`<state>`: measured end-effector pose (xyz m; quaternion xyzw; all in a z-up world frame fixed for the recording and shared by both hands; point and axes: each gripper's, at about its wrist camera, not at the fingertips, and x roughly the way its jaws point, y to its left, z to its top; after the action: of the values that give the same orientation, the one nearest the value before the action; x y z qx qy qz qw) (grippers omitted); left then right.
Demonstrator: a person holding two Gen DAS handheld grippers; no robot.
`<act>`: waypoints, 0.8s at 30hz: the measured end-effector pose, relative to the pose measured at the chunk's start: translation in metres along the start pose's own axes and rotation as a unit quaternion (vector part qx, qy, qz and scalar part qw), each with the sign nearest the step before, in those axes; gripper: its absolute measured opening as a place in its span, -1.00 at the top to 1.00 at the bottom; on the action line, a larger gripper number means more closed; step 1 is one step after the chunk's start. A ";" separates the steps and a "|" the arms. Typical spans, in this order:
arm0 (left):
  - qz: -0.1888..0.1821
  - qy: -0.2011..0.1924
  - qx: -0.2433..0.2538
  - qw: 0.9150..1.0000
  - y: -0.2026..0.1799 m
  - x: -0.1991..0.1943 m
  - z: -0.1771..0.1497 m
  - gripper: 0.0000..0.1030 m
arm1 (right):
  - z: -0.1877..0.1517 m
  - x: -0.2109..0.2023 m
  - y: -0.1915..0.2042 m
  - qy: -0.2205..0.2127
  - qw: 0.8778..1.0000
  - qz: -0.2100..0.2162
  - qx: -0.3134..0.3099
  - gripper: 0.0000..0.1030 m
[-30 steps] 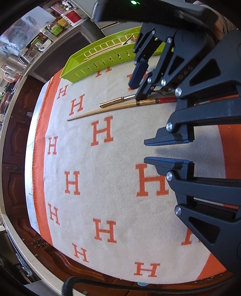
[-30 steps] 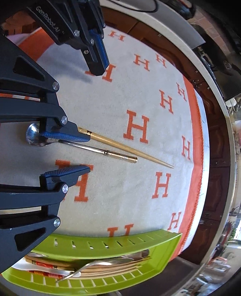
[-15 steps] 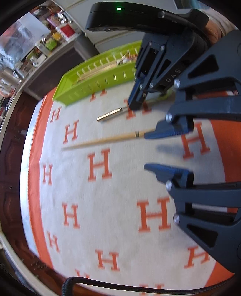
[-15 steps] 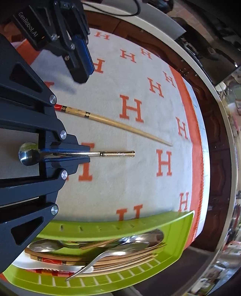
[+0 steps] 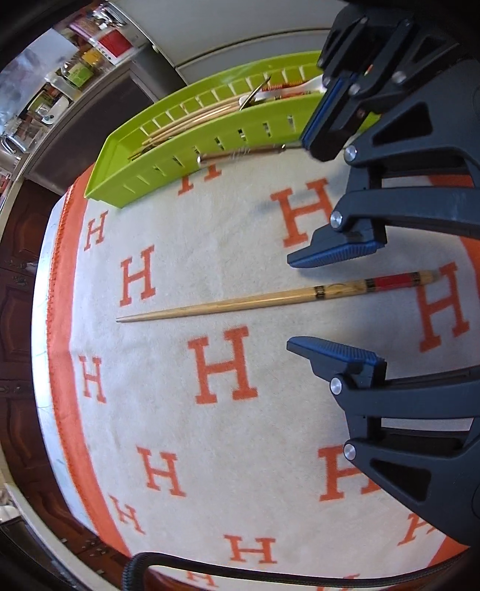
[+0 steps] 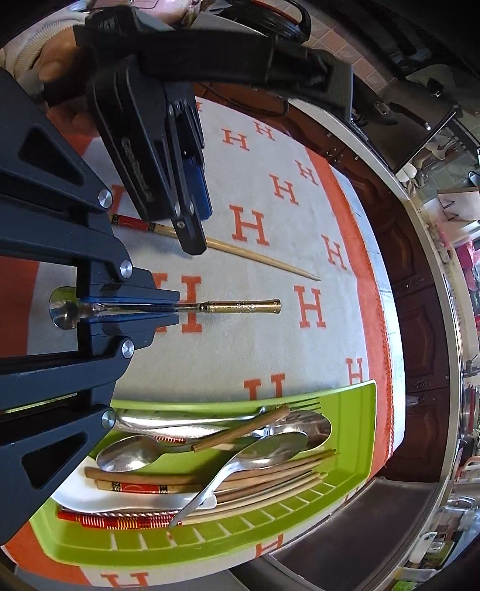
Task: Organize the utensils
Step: 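Grasp the gold-handled spoon with the right tool while the left tool grasps the red-tipped chopstick, then carry the spoon and chopstick over the lime-green tray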
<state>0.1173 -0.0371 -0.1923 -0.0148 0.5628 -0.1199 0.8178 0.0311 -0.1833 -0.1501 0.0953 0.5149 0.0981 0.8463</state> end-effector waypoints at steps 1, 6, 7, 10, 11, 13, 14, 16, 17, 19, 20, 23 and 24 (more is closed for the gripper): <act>0.007 0.000 0.005 1.000 -0.003 0.001 0.001 0.32 | -0.001 -0.002 -0.001 -0.001 1.000 0.000 0.002 0.93; 0.041 -0.007 0.011 0.999 -0.007 0.004 0.005 0.60 | -0.006 -0.006 -0.009 0.000 1.000 0.007 0.013 0.93; 0.049 -0.008 0.013 0.999 -0.007 0.004 0.004 0.77 | -0.007 -0.006 -0.010 0.000 1.000 0.008 0.015 0.93; 0.048 -0.005 0.005 0.999 -0.003 0.004 0.006 0.90 | -0.008 -0.009 -0.013 -0.002 1.000 0.011 0.018 0.93; 0.046 -0.003 0.003 0.999 -0.002 0.004 0.006 0.90 | -0.008 -0.010 -0.014 -0.003 1.000 0.012 0.019 0.93; 0.042 0.001 -0.002 0.999 0.000 0.002 0.006 0.91 | -0.010 -0.014 -0.015 -0.006 1.000 0.015 0.021 0.93; 0.037 0.003 -0.005 0.999 0.000 0.002 0.005 0.91 | -0.010 -0.016 -0.016 -0.008 1.000 0.016 0.021 0.93; 0.022 0.009 -0.015 1.000 0.000 -0.001 0.004 0.91 | -0.008 -0.019 -0.018 -0.012 0.999 0.019 0.024 0.93; 0.010 0.010 -0.019 1.000 -0.001 -0.005 0.003 0.91 | -0.008 -0.021 -0.018 -0.014 0.999 0.020 0.025 0.93; -0.008 0.004 -0.024 1.000 -0.005 -0.017 0.003 0.91 | -0.009 -0.027 -0.020 -0.019 0.999 0.022 0.028 0.93; -0.019 -0.001 -0.024 1.000 -0.009 -0.024 0.004 0.91 | -0.009 -0.030 -0.021 -0.023 0.999 0.024 0.030 0.93; -0.045 -0.015 -0.020 0.999 -0.022 -0.046 0.008 0.91 | -0.009 -0.044 -0.028 -0.033 0.998 0.033 0.040 0.93; -0.057 -0.020 -0.018 0.998 -0.029 -0.054 0.011 0.91 | -0.008 -0.050 -0.031 -0.037 0.998 0.036 0.043 0.93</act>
<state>0.1036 -0.0544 -0.1341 -0.0640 0.5469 -0.1552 0.8202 0.0037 -0.2262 -0.1187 0.1543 0.4829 0.1028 0.8558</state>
